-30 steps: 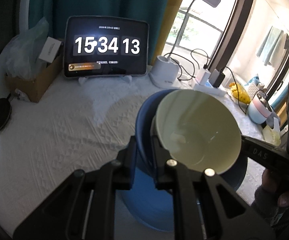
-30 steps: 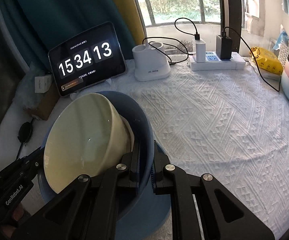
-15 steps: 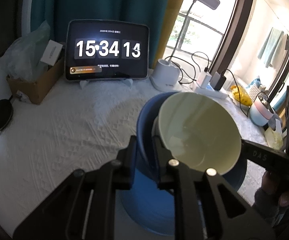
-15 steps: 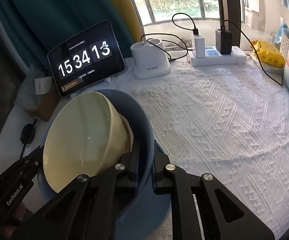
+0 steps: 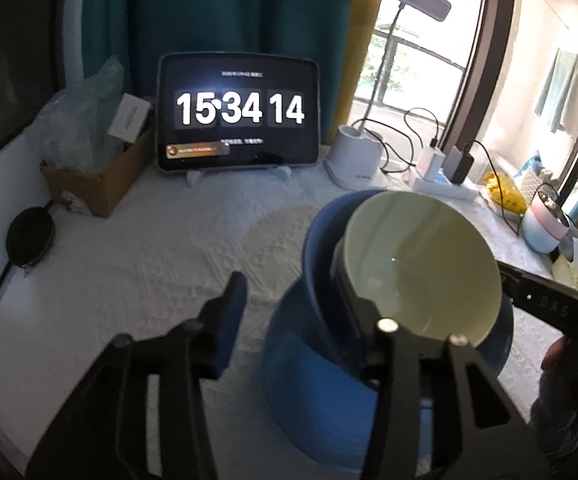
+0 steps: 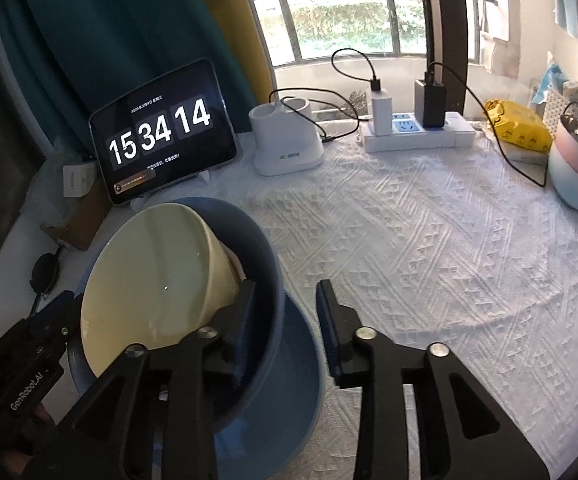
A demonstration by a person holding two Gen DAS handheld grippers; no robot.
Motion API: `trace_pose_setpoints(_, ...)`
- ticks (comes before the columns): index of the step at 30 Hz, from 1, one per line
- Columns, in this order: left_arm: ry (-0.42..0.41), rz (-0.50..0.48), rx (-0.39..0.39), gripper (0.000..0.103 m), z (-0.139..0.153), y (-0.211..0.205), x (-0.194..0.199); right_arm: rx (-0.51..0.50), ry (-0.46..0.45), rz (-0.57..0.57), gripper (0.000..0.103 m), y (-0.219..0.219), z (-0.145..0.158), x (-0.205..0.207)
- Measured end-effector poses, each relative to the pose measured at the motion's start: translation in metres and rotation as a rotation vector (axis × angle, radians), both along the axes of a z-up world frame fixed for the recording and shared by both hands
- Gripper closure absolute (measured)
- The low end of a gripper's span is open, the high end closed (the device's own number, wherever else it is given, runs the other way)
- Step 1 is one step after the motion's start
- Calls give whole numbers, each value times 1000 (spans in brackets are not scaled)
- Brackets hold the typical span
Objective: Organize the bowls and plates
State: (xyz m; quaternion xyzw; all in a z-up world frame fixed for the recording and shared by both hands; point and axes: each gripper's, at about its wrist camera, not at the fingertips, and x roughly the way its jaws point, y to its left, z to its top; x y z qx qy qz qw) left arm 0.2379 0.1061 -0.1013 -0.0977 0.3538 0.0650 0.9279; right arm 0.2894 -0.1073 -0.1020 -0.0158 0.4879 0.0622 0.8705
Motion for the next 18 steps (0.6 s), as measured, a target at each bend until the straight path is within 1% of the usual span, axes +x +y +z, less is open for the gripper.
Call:
trace_pose_setpoints(2, -3, 3, 3, 55, 1, 0, -1, 3, -4, 2, 63, -1, 2, -2)
trace_pose_setpoints(4, -9, 15, -1, 53, 2, 1, -3, -1, -10, 2, 62, -2, 4, -5)
trace_pose_setpoints(7, -22, 37, 2, 49, 5, 2, -9, 0, -21, 2, 61, -3, 7, -9)
trace_pose_setpoints(11, -45, 41, -1, 48, 9, 2, -18, -8, -36, 2, 60, -6, 12, -16)
trace_pose_setpoints(18, -86, 5, -4, 47, 21, -11, -39, -21, -46, 9, 60, -6, 18, -30)
